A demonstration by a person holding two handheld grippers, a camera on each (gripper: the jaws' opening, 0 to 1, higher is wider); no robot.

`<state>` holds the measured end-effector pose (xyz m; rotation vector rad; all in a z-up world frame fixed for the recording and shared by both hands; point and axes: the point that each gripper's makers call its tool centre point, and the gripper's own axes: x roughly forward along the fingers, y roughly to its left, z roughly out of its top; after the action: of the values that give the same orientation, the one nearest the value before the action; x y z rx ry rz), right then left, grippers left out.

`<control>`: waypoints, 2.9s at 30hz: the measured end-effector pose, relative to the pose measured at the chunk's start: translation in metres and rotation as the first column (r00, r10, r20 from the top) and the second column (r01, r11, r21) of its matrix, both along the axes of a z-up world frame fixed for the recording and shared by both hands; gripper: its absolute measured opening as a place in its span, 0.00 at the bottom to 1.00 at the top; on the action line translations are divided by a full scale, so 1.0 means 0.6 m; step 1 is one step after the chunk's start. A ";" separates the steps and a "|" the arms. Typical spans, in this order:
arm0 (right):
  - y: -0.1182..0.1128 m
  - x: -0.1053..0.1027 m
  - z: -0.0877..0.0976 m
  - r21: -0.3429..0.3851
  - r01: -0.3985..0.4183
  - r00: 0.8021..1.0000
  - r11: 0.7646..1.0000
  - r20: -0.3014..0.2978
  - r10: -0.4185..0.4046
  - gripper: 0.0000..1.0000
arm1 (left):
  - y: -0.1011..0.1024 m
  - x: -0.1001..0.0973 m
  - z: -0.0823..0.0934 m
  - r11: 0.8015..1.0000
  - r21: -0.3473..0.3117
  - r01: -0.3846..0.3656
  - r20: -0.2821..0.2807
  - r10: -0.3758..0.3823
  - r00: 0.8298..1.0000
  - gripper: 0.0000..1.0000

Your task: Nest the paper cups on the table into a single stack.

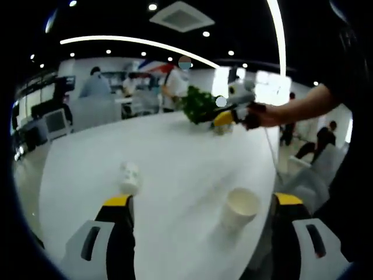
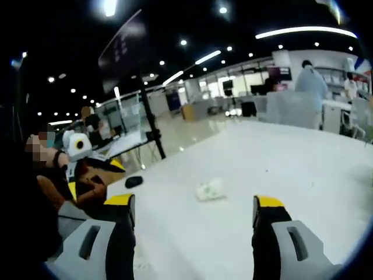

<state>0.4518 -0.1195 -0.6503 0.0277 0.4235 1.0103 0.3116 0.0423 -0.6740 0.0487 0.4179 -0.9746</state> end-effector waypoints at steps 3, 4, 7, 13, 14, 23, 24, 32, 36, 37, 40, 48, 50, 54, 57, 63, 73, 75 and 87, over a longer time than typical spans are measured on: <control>0.007 0.026 -0.010 -0.017 -0.010 1.000 1.000 -0.007 0.010 0.78 | 0.003 0.001 -0.006 1.000 0.006 0.004 -0.002 -0.004 1.000 0.97; 0.008 0.029 -0.011 -0.017 -0.012 1.000 1.000 -0.008 0.012 0.78 | 0.004 0.002 -0.010 1.000 0.008 0.005 -0.007 -0.004 1.000 0.97; 0.023 0.051 -0.021 -0.019 -0.032 0.999 0.999 -0.018 0.032 0.75 | 0.008 0.004 -0.015 1.000 0.006 0.005 -0.016 -0.005 1.000 0.97; 0.053 0.089 -0.062 -0.050 -0.082 0.995 0.995 -0.055 0.079 0.71 | 0.025 0.013 -0.029 1.000 0.016 -0.016 -0.029 0.016 0.999 0.97; 0.056 0.093 -0.064 -0.048 -0.084 0.995 0.995 -0.055 0.081 0.70 | 0.027 0.014 -0.031 1.000 0.014 -0.018 -0.031 0.019 0.999 0.97; 0.114 0.141 -0.113 -0.060 -0.147 0.986 0.987 -0.085 0.141 0.59 | 0.045 0.034 -0.042 0.998 0.000 -0.055 -0.050 0.055 0.997 0.97; 0.120 0.144 -0.116 -0.060 -0.155 0.985 0.986 -0.079 0.151 0.58 | 0.046 0.037 -0.044 0.998 0.001 -0.057 -0.052 0.057 0.997 0.96; 0.154 0.165 -0.169 -0.093 -0.184 0.978 0.979 -0.118 0.172 0.50 | 0.054 0.054 -0.055 0.996 -0.015 -0.084 -0.066 0.083 0.994 0.96; 0.168 0.169 -0.188 -0.087 -0.196 0.974 0.977 -0.131 0.184 0.47 | 0.058 0.058 -0.068 0.995 -0.004 -0.098 -0.080 0.097 0.992 0.96; 0.171 0.170 -0.191 -0.087 -0.201 0.973 0.976 -0.133 0.189 0.47 | 0.058 0.058 -0.069 0.995 -0.003 -0.101 -0.083 0.100 0.992 0.96; 0.175 0.171 -0.211 -0.103 -0.220 0.968 0.970 -0.142 0.205 0.44 | 0.059 0.058 -0.071 0.994 -0.003 -0.109 -0.085 0.108 0.990 0.96; 0.187 0.179 -0.235 -0.063 -0.221 0.962 0.973 -0.177 0.208 0.39 | 0.062 0.056 -0.079 0.993 0.003 -0.119 -0.099 0.119 0.988 0.96; 0.190 0.179 -0.239 -0.049 -0.222 0.960 0.974 -0.184 0.209 0.38 | 0.063 0.056 -0.078 0.993 0.002 -0.119 -0.095 0.119 0.988 0.95; 0.203 0.175 -0.246 -0.028 -0.231 0.955 0.973 -0.198 0.221 0.38 | 0.069 0.056 -0.079 0.991 0.008 -0.130 -0.098 0.130 0.987 0.95; 0.209 0.171 -0.250 -0.027 -0.248 0.950 0.968 -0.200 0.238 0.35 | 0.071 0.054 -0.076 0.992 0.004 -0.129 -0.086 0.129 0.988 0.94; 0.213 0.160 -0.252 -0.027 -0.288 0.940 0.957 -0.199 0.277 0.20 | 0.071 0.053 -0.078 0.990 -0.007 -0.139 -0.096 0.138 0.986 0.94; 0.222 0.112 -0.245 0.014 -0.389 0.901 0.921 -0.200 0.384 0.00 | 0.082 0.047 -0.083 0.987 0.001 -0.161 -0.105 0.160 0.981 0.93; 0.223 0.098 -0.241 0.033 -0.412 0.890 0.910 -0.201 0.410 0.00 | 0.084 0.047 -0.078 0.986 -0.012 -0.167 -0.097 0.165 0.982 0.93; 0.198 0.068 -0.225 0.056 -0.390 0.895 0.919 -0.212 0.393 0.00 | 0.079 0.041 -0.075 0.987 -0.010 -0.161 -0.090 0.159 0.983 0.94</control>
<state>0.4928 -0.0009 -0.7852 0.0669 0.6422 1.4167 0.3365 0.0895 -0.7190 -0.0431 0.4876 -0.8235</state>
